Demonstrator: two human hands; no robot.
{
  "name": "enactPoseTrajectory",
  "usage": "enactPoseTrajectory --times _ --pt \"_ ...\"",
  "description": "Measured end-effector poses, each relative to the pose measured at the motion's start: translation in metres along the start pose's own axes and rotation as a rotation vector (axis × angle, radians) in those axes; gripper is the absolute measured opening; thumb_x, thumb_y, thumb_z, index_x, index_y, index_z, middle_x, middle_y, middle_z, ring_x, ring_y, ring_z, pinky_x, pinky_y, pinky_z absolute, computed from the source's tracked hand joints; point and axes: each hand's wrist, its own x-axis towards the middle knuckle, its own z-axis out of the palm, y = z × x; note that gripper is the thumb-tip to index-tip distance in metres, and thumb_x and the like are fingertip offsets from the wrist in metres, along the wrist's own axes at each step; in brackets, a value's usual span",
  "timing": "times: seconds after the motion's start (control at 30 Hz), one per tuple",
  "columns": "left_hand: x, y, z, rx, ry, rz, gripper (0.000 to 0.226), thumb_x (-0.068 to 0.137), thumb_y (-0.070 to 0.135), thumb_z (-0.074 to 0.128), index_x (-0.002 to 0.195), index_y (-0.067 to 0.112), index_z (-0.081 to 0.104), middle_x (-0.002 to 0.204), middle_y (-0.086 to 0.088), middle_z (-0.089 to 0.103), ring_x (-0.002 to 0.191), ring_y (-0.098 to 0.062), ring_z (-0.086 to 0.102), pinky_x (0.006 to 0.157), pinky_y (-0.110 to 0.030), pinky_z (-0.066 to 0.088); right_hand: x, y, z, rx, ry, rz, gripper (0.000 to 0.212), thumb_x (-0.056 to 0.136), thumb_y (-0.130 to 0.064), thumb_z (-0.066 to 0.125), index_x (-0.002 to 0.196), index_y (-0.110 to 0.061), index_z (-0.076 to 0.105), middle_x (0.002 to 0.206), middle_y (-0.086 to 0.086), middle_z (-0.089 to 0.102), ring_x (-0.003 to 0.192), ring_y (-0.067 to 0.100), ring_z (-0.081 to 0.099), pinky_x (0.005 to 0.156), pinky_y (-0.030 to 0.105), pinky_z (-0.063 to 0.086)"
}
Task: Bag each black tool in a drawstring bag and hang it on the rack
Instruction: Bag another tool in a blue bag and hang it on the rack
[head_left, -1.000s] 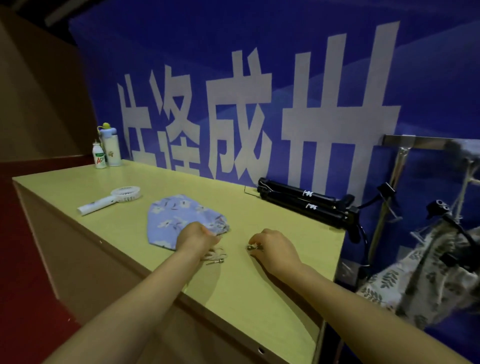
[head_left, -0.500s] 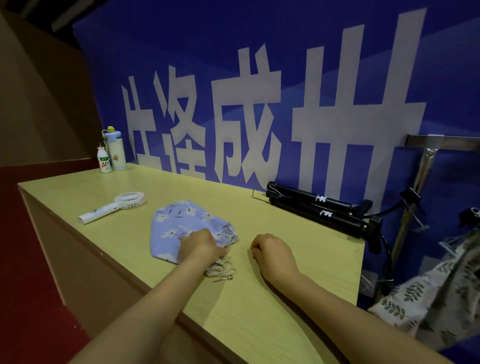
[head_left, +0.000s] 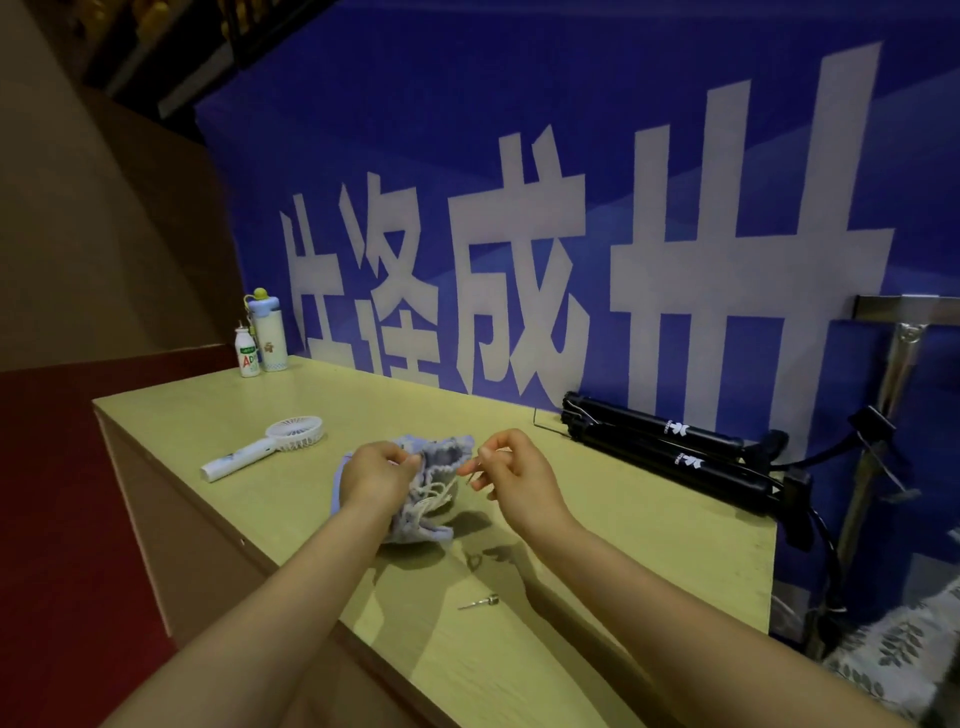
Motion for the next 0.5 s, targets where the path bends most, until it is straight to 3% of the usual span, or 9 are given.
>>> enactPoseTrajectory --times 0.07,0.17,0.27,0.33,0.4,0.5 --pt "0.002 0.004 -0.012 -0.037 0.019 -0.008 0.02 0.088 0.024 0.062 0.071 0.013 0.061 0.079 -0.012 0.063 0.076 -0.027 0.057 0.073 -0.032 0.046 0.006 -0.017 0.017 -0.059 -0.049 -0.078 0.01 0.099 -0.021 0.042 0.091 -0.021 0.048 0.088 -0.003 0.071 0.08 0.007 0.064 0.072 0.022 0.048" --pt "0.004 0.011 -0.037 -0.032 0.027 -0.017 0.015 0.09 0.025 0.059 0.08 0.016 0.064 0.086 -0.008 0.065 0.086 -0.027 0.061 0.079 -0.031 0.047 0.012 -0.037 0.042 -0.253 -0.115 -0.207 0.005 0.098 -0.026 0.043 0.099 -0.024 0.048 0.098 -0.002 0.069 0.091 0.01 0.065 0.081 0.029 0.055" --pt "0.006 0.013 -0.067 -0.043 0.034 0.007 0.017 0.091 0.023 0.058 0.08 0.013 0.066 0.085 -0.013 0.067 0.086 -0.03 0.062 0.08 -0.037 0.05 0.015 -0.058 0.058 -0.494 -0.155 -0.326 0.006 0.098 -0.031 0.042 0.102 -0.026 0.044 0.095 0.001 0.065 0.083 0.014 0.062 0.071 0.029 0.054" --pt "0.006 0.014 -0.079 -0.104 0.056 0.013 0.02 0.091 0.019 0.058 0.073 0.013 0.065 0.084 -0.014 0.068 0.082 -0.029 0.062 0.078 -0.036 0.051 0.015 -0.065 0.06 -0.726 -0.229 -0.408 0.015 0.097 -0.031 0.045 0.108 -0.022 0.041 0.089 0.001 0.057 0.077 0.017 0.057 0.064 0.026 0.047" --pt "0.005 0.017 -0.092 -0.141 0.104 0.007 0.023 0.092 0.017 0.055 0.072 0.015 0.065 0.084 -0.011 0.067 0.078 -0.024 0.061 0.073 -0.031 0.049 0.014 -0.074 0.065 -0.96 -0.312 -0.456 0.03 0.092 -0.028 0.055 0.115 -0.019 0.037 0.089 0.003 0.052 0.079 0.02 0.055 0.067 0.029 0.047" --pt "0.008 0.023 -0.111 -0.138 0.293 0.015 0.02 0.094 0.02 0.051 0.09 0.01 0.068 0.095 -0.013 0.069 0.089 -0.031 0.063 0.079 -0.036 0.049 0.014 -0.091 0.088 -1.087 -0.394 -0.394 0.056 0.083 -0.025 0.065 0.127 -0.013 0.033 0.115 0.011 0.057 0.101 0.027 0.058 0.088 0.036 0.049"
